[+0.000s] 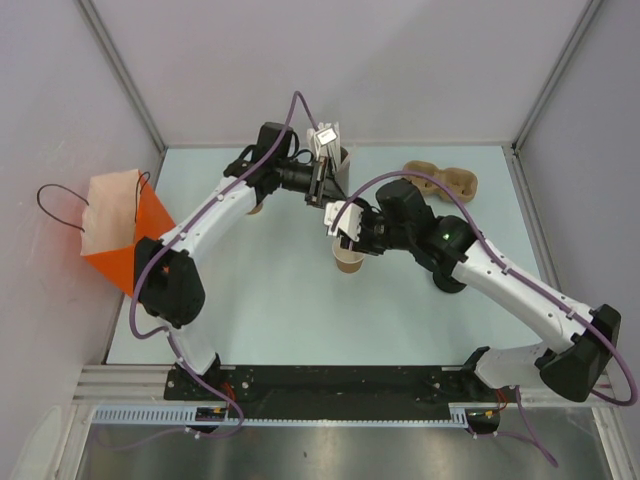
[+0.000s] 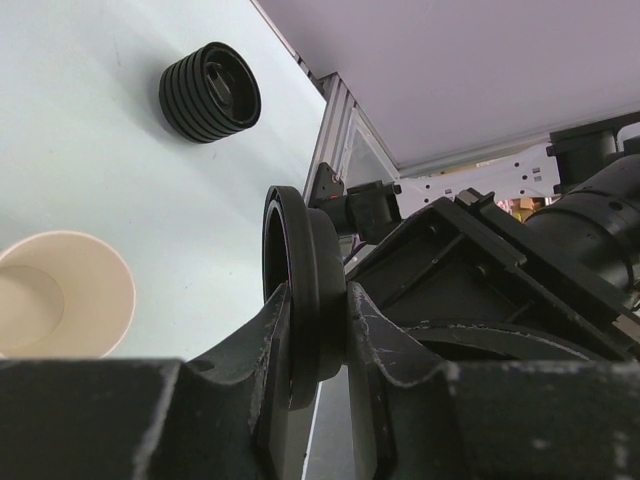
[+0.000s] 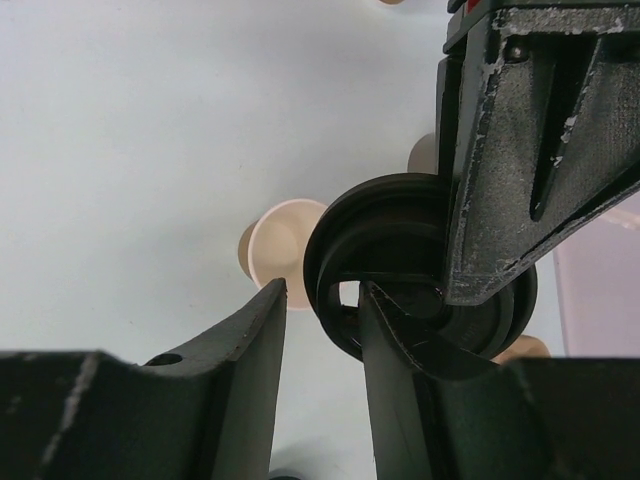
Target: Pack the takeout coffee
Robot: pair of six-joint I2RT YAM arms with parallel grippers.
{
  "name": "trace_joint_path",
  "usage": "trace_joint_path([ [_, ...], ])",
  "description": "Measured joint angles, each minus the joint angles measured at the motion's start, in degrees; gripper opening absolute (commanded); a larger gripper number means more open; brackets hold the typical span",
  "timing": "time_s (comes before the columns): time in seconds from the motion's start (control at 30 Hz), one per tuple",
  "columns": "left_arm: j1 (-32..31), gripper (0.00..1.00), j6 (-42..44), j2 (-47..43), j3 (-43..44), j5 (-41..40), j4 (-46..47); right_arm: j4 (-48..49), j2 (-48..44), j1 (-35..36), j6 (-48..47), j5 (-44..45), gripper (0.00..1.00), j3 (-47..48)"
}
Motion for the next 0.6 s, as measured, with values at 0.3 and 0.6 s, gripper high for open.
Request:
trace_joint_path([
  [0.3,0.22,0.22,-0.39,0.00,0.00,0.04,0.74,2.51,0.20,1.03,-0.02,3.69,0.36,-1.84],
  [0.6,0.24,0.22,-1.27,0.00,0.00,1.20,1.42,5.70,1.09,1.81,-0.09,7.72,0.17,-2.73],
])
